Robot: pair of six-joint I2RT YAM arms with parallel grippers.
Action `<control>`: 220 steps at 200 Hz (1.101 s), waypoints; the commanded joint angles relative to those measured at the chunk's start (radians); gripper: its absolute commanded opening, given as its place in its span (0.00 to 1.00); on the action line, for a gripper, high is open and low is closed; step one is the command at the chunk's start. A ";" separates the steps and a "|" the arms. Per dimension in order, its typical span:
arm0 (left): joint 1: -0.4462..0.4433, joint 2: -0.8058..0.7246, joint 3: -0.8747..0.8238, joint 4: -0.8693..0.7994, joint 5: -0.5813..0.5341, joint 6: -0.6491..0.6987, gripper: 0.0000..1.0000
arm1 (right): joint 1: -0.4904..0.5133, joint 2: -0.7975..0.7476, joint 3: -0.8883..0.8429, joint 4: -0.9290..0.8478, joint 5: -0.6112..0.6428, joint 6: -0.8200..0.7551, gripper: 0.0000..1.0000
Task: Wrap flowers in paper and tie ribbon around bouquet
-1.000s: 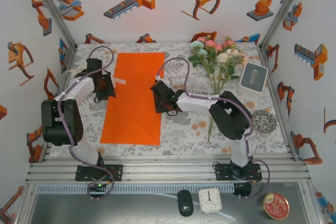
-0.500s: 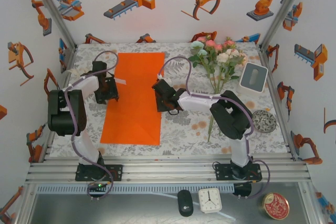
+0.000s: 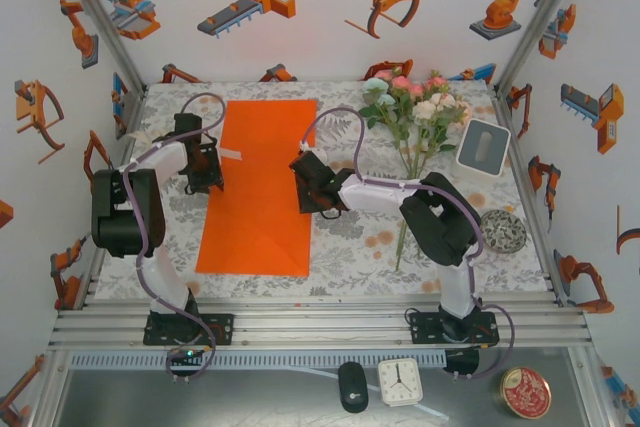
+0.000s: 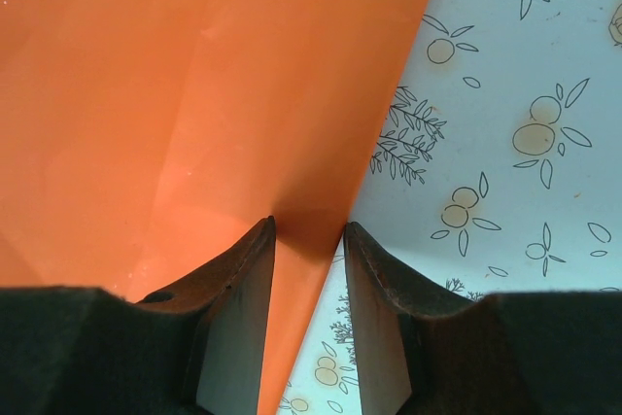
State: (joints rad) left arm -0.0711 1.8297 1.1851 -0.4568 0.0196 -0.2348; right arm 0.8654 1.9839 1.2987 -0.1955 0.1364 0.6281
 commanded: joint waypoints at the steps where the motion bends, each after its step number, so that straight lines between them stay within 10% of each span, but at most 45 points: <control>1: 0.002 -0.019 0.012 -0.027 0.002 0.015 0.40 | -0.008 -0.020 -0.012 -0.047 0.017 -0.015 0.35; 166: -0.131 -0.115 0.096 -0.200 -0.088 -0.120 0.17 | -0.010 -0.118 -0.016 -0.114 0.094 -0.097 0.37; 220: -0.253 -0.133 0.163 -0.289 -0.216 -0.447 0.05 | -0.005 -0.401 -0.161 -0.063 0.002 -0.309 0.69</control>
State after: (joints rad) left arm -0.2890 1.7363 1.3148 -0.6621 -0.1146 -0.4744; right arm 0.8528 1.7359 1.2133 -0.3023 0.2066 0.4755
